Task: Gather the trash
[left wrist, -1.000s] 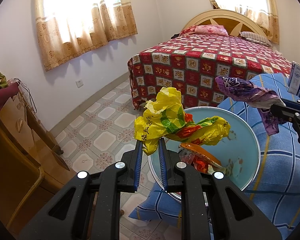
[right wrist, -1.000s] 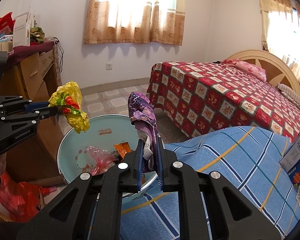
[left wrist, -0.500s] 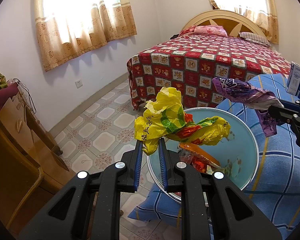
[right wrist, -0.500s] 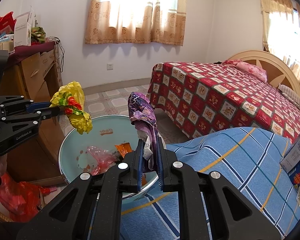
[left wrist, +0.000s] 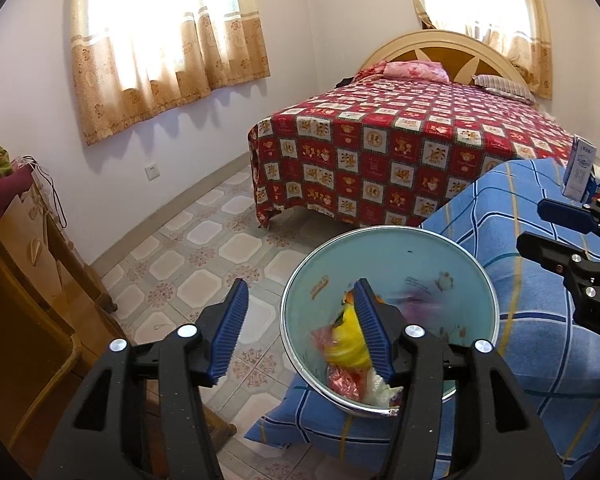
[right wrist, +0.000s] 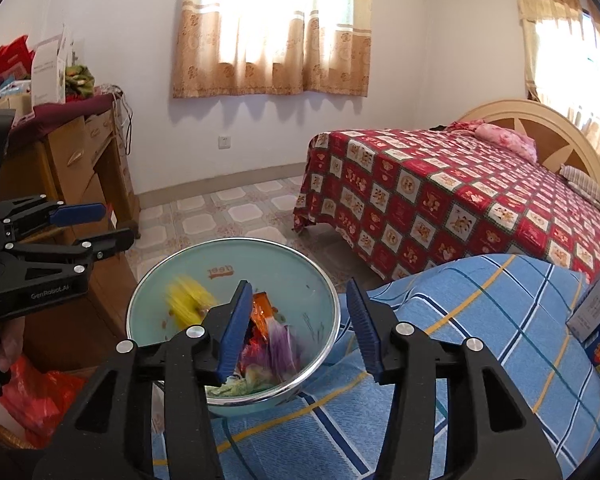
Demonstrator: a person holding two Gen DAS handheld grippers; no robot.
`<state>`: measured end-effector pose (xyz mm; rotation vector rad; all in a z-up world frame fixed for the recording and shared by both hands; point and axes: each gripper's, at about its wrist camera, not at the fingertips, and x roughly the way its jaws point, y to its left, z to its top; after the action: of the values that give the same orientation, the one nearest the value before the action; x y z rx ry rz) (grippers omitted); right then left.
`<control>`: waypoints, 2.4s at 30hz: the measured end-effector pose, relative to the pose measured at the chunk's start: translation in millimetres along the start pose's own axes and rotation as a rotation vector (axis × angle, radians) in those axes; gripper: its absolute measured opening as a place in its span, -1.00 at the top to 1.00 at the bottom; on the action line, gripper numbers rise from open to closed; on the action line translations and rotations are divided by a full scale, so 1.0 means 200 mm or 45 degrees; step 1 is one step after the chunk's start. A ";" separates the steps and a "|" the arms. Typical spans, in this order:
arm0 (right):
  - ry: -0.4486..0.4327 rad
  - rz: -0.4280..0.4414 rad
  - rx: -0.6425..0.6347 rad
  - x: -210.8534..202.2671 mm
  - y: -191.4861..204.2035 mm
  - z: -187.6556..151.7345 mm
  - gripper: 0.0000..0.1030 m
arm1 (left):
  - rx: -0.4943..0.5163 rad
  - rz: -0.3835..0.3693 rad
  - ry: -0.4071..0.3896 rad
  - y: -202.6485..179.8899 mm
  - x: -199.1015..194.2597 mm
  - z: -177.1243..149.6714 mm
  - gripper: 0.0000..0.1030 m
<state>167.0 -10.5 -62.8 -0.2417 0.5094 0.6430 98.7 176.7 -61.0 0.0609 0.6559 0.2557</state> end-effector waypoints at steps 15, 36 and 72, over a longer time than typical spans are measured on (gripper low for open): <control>-0.178 -0.176 0.122 -0.45 -0.05 -0.06 -0.39 | -0.056 -0.025 -0.217 0.00 -0.34 0.09 -0.81; -0.230 -0.248 0.133 -0.64 -0.14 -0.05 -0.44 | -0.081 -0.034 -0.280 0.01 -0.46 0.12 -0.88; -0.245 -0.283 0.146 -0.74 -0.11 -0.07 -0.50 | -0.070 -0.050 -0.277 0.00 -0.50 0.15 -0.88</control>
<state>75.0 -108.2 4.3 -0.1242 0.3274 0.4136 40.5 152.2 21.8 0.0223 0.4333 0.2258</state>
